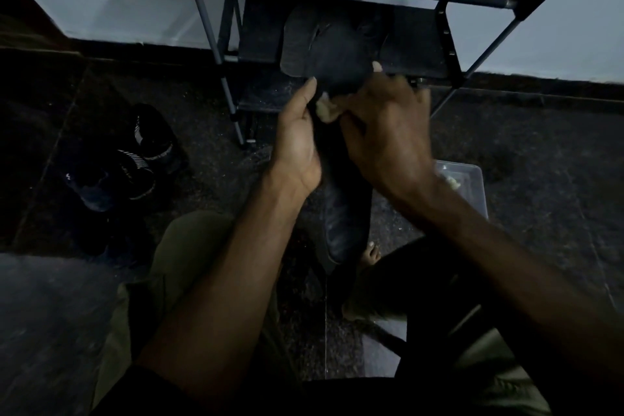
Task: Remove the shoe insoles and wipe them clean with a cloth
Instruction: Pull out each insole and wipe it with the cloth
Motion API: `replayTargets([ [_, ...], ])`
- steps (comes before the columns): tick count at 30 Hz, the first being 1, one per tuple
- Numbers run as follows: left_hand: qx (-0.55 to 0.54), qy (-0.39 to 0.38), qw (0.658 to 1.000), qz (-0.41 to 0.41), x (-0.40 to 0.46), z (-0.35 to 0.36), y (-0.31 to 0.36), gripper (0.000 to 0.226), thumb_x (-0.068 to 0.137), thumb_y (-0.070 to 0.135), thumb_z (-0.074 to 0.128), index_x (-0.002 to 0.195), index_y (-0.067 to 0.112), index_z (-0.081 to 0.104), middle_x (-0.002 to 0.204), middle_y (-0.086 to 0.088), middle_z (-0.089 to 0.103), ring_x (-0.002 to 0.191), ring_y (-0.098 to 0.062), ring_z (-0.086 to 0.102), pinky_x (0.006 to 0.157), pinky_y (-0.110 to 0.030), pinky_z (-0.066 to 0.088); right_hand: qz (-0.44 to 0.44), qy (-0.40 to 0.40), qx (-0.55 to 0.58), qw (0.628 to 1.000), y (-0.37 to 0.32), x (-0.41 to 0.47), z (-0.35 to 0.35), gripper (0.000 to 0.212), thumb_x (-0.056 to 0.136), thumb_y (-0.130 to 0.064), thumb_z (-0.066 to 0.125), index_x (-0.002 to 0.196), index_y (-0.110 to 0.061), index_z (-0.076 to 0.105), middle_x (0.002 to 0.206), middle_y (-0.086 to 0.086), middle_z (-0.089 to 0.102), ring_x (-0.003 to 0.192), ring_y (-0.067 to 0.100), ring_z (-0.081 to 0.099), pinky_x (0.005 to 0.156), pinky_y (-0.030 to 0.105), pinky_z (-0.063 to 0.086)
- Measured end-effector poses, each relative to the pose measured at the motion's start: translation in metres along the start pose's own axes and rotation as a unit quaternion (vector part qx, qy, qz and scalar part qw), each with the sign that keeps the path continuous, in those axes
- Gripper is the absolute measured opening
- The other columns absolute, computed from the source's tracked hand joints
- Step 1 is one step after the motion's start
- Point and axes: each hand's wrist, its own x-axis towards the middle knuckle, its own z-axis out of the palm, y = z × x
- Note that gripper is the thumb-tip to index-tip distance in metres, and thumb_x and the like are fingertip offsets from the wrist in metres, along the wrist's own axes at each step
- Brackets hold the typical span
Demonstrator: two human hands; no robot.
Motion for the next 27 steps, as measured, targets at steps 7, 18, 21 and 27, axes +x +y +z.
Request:
replayTargets([
  [7, 0.029, -0.009, 1.0, 0.0, 0.003, 0.0, -0.005, 0.038, 0.103, 0.031, 0.034, 0.11, 0.009, 0.064, 0.1, -0.011, 0.072, 0.095, -0.023, 0.068, 0.086, -0.034, 0.054, 0.079, 0.024, -0.012, 0.996, 0.008, 0.026, 0.004, 0.026, 0.09, -0.019, 0.05, 0.101, -0.014, 0.072, 0.097, 0.01, 0.063, 0.092, 0.031, 0.057, 0.08, 0.038, 0.035],
  [18, 0.029, -0.022, 0.999, -0.007, 0.001, 0.003, -0.008, 0.042, 0.104, 0.034, 0.031, 0.11, 0.008, 0.063, 0.102, -0.013, 0.072, 0.098, -0.024, 0.068, 0.088, -0.036, 0.053, 0.079, 0.012, -0.011, 0.997, 0.014, 0.022, -0.003, 0.027, 0.089, -0.017, 0.052, 0.105, -0.021, 0.073, 0.091, 0.009, 0.061, 0.088, 0.031, 0.057, 0.075, 0.035, 0.027],
  [21, 0.042, -0.003, 0.999, 0.009, 0.0, 0.001, -0.003, 0.041, 0.104, 0.031, 0.031, 0.106, 0.006, 0.063, 0.093, -0.01, 0.074, 0.088, -0.02, 0.07, 0.082, -0.03, 0.056, 0.047, -0.01, 0.018, 0.999, -0.004, 0.012, 0.001, 0.024, 0.088, -0.016, 0.055, 0.103, -0.02, 0.074, 0.095, 0.009, 0.063, 0.089, 0.031, 0.058, 0.076, 0.037, 0.033],
  [27, 0.005, 0.008, 1.0, 0.005, 0.007, -0.009, 0.002, 0.058, 0.101, 0.038, 0.033, 0.138, -0.004, 0.045, 0.137, -0.026, 0.051, 0.128, -0.037, 0.05, 0.113, -0.049, 0.035, -0.048, -0.043, 0.045, 0.997, -0.014, -0.024, -0.002, 0.018, 0.085, -0.018, 0.063, 0.099, -0.02, 0.075, 0.084, 0.005, 0.06, 0.078, 0.029, 0.055, 0.07, 0.035, 0.028],
])
